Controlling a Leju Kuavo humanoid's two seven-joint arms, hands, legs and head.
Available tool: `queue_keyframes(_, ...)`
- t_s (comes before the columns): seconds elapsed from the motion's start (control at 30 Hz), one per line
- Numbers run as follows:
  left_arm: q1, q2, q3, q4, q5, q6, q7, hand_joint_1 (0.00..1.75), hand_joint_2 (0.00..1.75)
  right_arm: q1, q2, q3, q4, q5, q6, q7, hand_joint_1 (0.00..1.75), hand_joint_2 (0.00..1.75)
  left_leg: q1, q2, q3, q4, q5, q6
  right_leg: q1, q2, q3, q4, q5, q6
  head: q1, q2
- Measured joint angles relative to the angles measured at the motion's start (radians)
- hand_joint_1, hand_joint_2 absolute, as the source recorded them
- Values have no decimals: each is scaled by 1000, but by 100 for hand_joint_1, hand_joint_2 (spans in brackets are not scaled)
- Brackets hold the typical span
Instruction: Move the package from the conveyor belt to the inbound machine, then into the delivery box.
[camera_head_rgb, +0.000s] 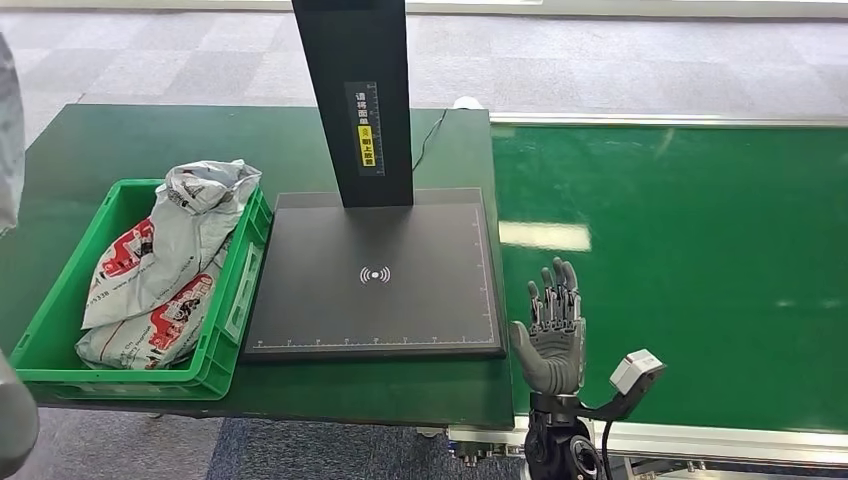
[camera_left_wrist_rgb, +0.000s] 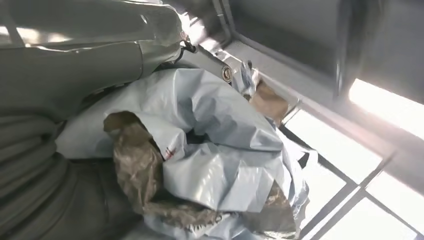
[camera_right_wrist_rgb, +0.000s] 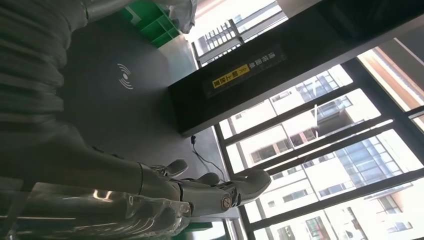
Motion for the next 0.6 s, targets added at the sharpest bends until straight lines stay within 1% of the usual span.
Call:
queue_keyframes(0.1, 100, 41, -46, -37, -170, -30, 34, 175, 175, 16, 1, -9, -13, 7, 3, 4, 0, 175, 0, 2, 0, 0, 0, -1, 0, 2, 0, 0, 0, 0, 0, 0)
queue_keyframes(0.27, 350, 76, -81, -157, -455, -93, 109, 175, 175, 41, 7, -29, -41, 22, 19, 9, 0, 175, 0, 3, 0, 0, -1, -1, 0, 3, -1, 0, -1, 0, 1, 0)
queue_keyframes(0.37, 484, 90, -88, -226, -540, -120, 136, 175, 175, 53, 10, -41, -56, 26, 22, 13, 0, 175, 0, 4, 0, 0, -2, -2, 0, 4, -2, 0, -1, 0, 2, 0)
queue_keyframes(0.47, 558, 99, -88, -275, -560, -131, 143, 175, 175, 58, 14, -48, -65, 28, 23, 15, 0, 175, 0, 3, -1, 0, -2, -2, 0, 3, -2, 0, -1, 0, 2, 0)
queue_keyframes(0.6, 594, 108, -87, -309, -566, -143, 143, 175, 175, 59, 16, -55, -70, 28, 23, 16, 0, 175, 0, 3, 0, 0, -2, -1, 0, 3, -1, 0, -1, 0, 1, 0)
